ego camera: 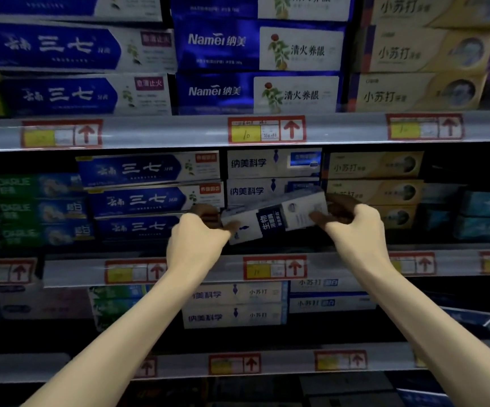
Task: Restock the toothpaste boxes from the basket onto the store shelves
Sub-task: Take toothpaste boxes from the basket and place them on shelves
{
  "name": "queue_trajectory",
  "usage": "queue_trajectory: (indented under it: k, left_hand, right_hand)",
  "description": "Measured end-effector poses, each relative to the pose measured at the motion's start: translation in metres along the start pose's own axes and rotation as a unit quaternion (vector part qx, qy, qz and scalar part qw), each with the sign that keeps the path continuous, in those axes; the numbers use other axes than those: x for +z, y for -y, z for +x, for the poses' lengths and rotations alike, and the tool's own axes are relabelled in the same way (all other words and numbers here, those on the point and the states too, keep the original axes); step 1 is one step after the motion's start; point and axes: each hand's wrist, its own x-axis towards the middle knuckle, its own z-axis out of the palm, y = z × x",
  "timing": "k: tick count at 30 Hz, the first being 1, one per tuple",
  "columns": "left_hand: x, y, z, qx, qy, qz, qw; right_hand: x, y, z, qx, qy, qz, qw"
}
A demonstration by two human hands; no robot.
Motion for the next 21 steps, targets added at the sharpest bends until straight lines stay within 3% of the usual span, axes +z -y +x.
queue_trajectory:
  k: [3,8,12,15,18,21]
  left_hand:
    - [-0.003,-0.005,-0.001,0.008,0.035,0.03,0.999]
    - [-0.01,-0.015,-0.01,0.046,0.013,0.018,0.999]
    - [-0.018,-0.018,-0.022,0.144,0.013,0.042,0.989]
    - [-0.027,-0.023,-0.033,0.213,0.055,0.054,0.974]
    - [-0.032,-0.026,-0.039,0.162,0.093,-0.083,0.979]
    - [-0.035,-0.028,-0.045,0.038,0.109,-0.322,0.939]
  right_hand:
    - [-0.003,0.013,-0.003,-0.061,0.011,0.077,0.995]
    - [-0.008,0.037,-0.02,-0.078,0.015,0.182,0.98]
    - [-0.016,0.051,-0.031,0.002,-0.023,0.295,0.955]
    - [-0.023,0.052,-0.039,0.088,-0.021,0.361,0.928]
    - [-0.024,0.05,-0.056,0.181,-0.001,0.464,0.867]
    - [-0.013,0.045,-0.082,0.247,0.032,0.533,0.809]
